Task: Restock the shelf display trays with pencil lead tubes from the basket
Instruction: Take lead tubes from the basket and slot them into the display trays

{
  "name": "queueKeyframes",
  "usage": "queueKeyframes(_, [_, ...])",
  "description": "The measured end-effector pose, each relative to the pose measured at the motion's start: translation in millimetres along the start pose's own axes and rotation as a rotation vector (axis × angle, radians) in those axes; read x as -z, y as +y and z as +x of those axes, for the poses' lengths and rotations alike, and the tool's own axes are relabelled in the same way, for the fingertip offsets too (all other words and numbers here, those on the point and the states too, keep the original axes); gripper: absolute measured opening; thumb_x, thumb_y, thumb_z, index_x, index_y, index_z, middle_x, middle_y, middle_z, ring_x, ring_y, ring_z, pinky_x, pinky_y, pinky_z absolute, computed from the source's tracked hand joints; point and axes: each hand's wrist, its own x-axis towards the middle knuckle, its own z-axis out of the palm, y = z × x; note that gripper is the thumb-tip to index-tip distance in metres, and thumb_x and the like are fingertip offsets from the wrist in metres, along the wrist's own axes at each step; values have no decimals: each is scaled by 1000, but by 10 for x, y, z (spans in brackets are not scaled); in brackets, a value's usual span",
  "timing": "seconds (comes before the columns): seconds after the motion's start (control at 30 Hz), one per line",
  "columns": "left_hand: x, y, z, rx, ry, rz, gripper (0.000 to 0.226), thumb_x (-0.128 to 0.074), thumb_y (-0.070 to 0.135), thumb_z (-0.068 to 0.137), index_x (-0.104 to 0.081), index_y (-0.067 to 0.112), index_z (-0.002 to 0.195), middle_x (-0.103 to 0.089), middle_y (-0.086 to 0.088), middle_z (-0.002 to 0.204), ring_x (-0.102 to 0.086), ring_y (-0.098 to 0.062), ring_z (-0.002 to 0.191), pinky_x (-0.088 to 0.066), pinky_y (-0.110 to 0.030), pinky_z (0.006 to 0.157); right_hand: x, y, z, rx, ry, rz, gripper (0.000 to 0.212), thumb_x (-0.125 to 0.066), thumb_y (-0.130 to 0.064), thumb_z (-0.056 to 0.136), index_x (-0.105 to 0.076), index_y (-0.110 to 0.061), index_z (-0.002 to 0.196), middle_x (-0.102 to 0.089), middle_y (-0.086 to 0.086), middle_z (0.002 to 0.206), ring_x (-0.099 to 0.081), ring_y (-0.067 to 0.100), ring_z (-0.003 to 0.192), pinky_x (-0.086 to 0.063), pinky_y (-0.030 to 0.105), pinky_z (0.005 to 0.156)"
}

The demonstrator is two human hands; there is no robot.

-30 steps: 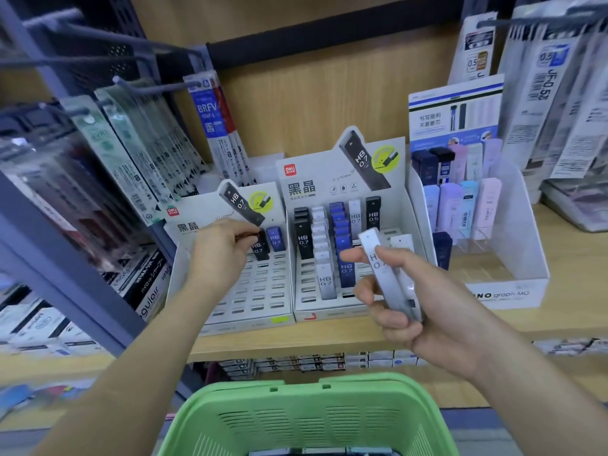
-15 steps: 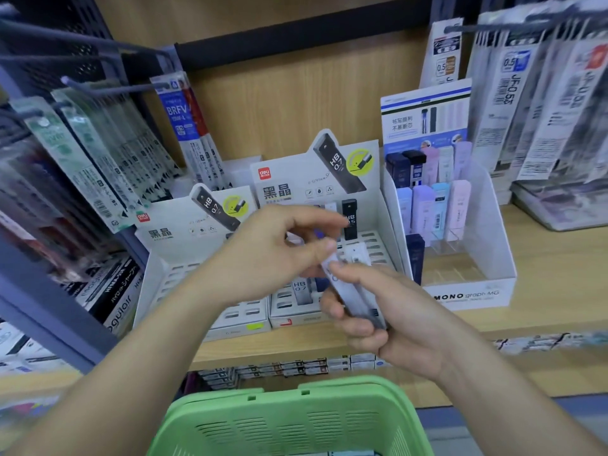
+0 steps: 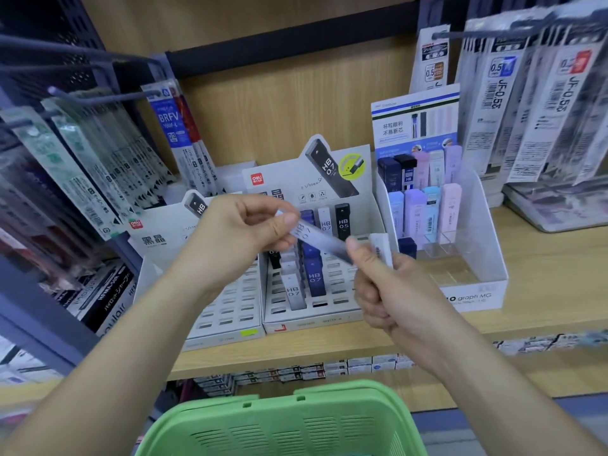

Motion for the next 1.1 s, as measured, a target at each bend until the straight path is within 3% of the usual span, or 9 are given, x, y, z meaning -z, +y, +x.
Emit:
queueKeyframes(0.13, [3,-14,81,-149,130,147,22,-57,7,94,-71,23,88,-70,-3,74,-69,-10,71,-56,-19,75,162,-124,17,-69,128,216,12,-55,-31,91,-52,-20,86,-40,-3,59,-24,9,42,-14,15,38])
queueKeyframes(0.3, [-142,-95,387,-211,120,392,17,-62,9,91,-72,22,94,-72,2,79,-71,-15,71,-57,-37,82,287,-141,-14,5,236,236,18,-47,-17,93,-44,-16,75,-30,-2,50,-26,12,37,-16,18,35])
queueKeyframes(0.4, [-247,-150,540,-237,123,489,13,-66,12,88,-74,17,97,-74,-2,83,-69,-14,73,-54,-30,85,323,-150,-19,45,216,253,22,-46,-17,93,-43,-17,71,-20,-3,50,-15,9,37,-9,14,36])
queueKeyframes(0.5, [-355,-174,573,-287,78,636,14,-69,17,87,-75,17,99,-74,3,93,-65,-9,86,-45,-17,83,342,-152,-20,25,160,292,25,-48,-27,94,-43,-19,70,-18,-4,49,-13,8,36,-9,12,36])
queueKeyframes(0.67, [-443,-173,615,-279,1,760,15,-67,19,88,-75,18,101,-74,4,98,-63,-9,94,-41,-15,82,356,-205,-24,-51,90,369,49,-48,-68,83,-48,-22,70,-25,-3,51,-16,8,37,-10,12,38])
queueKeyframes(0.73, [-437,-156,634,-264,-10,777,16,-68,19,88,-75,19,101,-74,4,98,-63,-8,92,-41,-16,81,385,-215,-20,-61,59,403,55,-43,-75,82,-50,-21,73,-29,-2,54,-18,9,38,-13,12,39])
queueKeyframes(0.87, [-439,-145,651,-243,-57,793,12,-67,15,87,-77,17,93,-75,-1,90,-65,-14,90,-48,-26,85,416,-185,5,-68,43,442,43,-41,-61,94,-49,-21,80,-37,1,60,-23,9,39,-15,13,38])
queueKeyframes(1.0, [-471,-207,685,-317,-116,920,16,-60,11,91,-75,7,89,-68,-11,91,-60,-24,93,-44,-31,84,394,-164,20,-22,23,395,29,-48,-43,97,-57,-17,92,-42,0,63,-27,6,43,-16,13,34])
queueKeyframes(1.1, [-507,-222,709,-280,-38,886,14,-62,10,89,-76,14,92,-66,2,84,-59,-15,87,-44,-24,80,387,-170,13,13,17,394,31,-49,-36,98,-65,-10,101,-45,1,63,-32,7,44,-21,14,34])
